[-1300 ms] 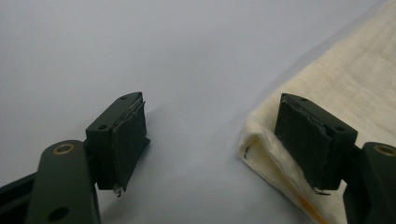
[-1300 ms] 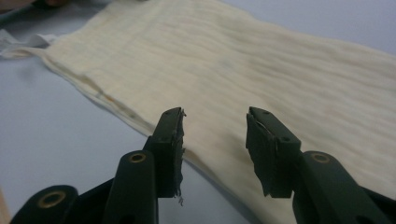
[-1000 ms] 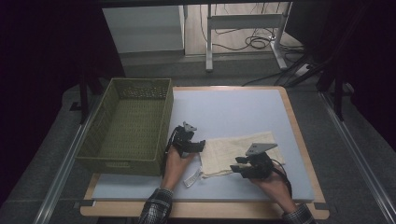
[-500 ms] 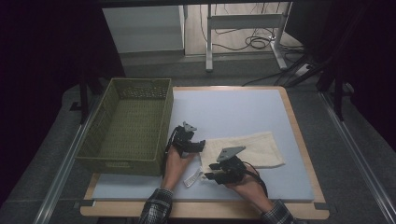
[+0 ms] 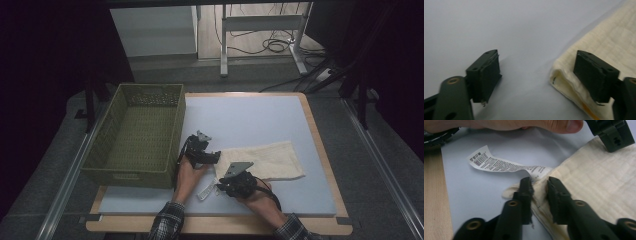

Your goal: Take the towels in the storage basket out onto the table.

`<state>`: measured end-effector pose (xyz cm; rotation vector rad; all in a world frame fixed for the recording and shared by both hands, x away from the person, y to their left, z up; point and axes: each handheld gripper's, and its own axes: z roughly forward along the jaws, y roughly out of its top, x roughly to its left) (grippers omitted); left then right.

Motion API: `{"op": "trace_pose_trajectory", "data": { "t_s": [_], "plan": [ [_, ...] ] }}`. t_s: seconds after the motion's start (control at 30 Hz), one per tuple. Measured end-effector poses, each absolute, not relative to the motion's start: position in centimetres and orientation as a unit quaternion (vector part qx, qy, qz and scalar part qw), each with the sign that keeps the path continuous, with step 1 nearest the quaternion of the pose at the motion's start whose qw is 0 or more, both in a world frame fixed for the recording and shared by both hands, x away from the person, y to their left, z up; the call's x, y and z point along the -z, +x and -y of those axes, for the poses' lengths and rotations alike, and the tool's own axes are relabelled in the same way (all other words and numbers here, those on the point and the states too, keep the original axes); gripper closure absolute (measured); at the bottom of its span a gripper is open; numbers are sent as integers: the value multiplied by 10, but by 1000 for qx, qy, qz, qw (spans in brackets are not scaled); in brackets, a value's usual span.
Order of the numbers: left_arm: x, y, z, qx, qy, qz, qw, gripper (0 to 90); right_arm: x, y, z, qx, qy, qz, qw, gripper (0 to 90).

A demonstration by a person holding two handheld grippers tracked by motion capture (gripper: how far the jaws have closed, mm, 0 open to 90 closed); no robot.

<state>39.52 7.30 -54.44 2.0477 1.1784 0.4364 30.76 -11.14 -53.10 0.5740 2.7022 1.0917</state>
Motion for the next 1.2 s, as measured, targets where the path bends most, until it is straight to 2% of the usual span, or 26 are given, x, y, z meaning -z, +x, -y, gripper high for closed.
{"op": "trace_pose_trajectory", "data": {
  "t_s": [0.13, 0.23, 0.3, 0.4, 0.5, 0.77, 1.0, 1.2],
  "plan": [
    [544, 392, -72, -172, 794, -456, 364, 317, 532, 310, 114, -372, 200, -903, 76, 826],
    [543, 388, -69, -169, 800, -441, 371, 517, 532, 311, 116, -377, 203, -901, 70, 829],
    [542, 386, -67, -164, 801, -437, 374, 610, 532, 311, 116, -377, 204, -901, 69, 829],
    [542, 386, -68, -151, 801, -436, 381, 693, 532, 311, 116, -377, 207, -900, 68, 829],
    [542, 386, -68, -131, 798, -438, 391, 868, 532, 312, 116, -377, 209, -900, 66, 838],
    [537, 385, -72, -145, 789, -446, 396, 879, 532, 313, 113, -383, 213, -897, 58, 849],
    [523, 378, -79, -184, 778, -459, 387, 877, 527, 315, 98, -401, 205, -891, 49, 848],
    [519, 379, -74, -184, 779, -451, 395, 876, 519, 311, 103, -410, 205, -887, 56, 848]
  ]
}}
